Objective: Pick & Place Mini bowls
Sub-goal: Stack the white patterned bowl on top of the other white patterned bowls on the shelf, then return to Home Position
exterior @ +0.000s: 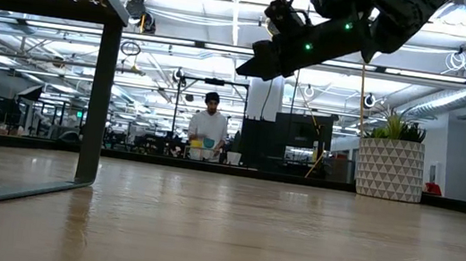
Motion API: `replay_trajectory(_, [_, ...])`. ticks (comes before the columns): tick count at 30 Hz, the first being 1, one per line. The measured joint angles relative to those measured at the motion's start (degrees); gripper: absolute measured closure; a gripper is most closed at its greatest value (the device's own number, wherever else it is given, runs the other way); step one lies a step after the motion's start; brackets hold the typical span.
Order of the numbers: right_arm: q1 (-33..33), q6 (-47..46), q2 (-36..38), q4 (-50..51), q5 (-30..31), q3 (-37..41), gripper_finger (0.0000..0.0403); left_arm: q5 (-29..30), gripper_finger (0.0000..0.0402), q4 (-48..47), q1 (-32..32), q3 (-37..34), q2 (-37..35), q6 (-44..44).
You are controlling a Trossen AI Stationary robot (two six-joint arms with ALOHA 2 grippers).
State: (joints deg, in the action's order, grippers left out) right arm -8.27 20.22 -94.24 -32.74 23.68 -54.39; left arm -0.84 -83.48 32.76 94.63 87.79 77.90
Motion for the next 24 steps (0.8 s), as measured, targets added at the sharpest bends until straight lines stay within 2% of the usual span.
replay_trajectory(11, [0.0,-0.02,0.0,1.39,-0.01,-0.02,0.0379,0.98,0.0303,-0.66,0.0,0.0,-0.01,0.44])
replay_trajectory(20, [0.0,-0.02,0.02,1.35,0.0,-0.04,0.0379,-0.91,0.029,-0.25,0.15,0.0,-0.02,-5.27])
replay_trajectory(24, [0.0,0.18,0.02,1.35,-0.02,-0.04,0.0379,-0.88,0.0289,-0.23,0.34,0.0,-0.02,-15.85])
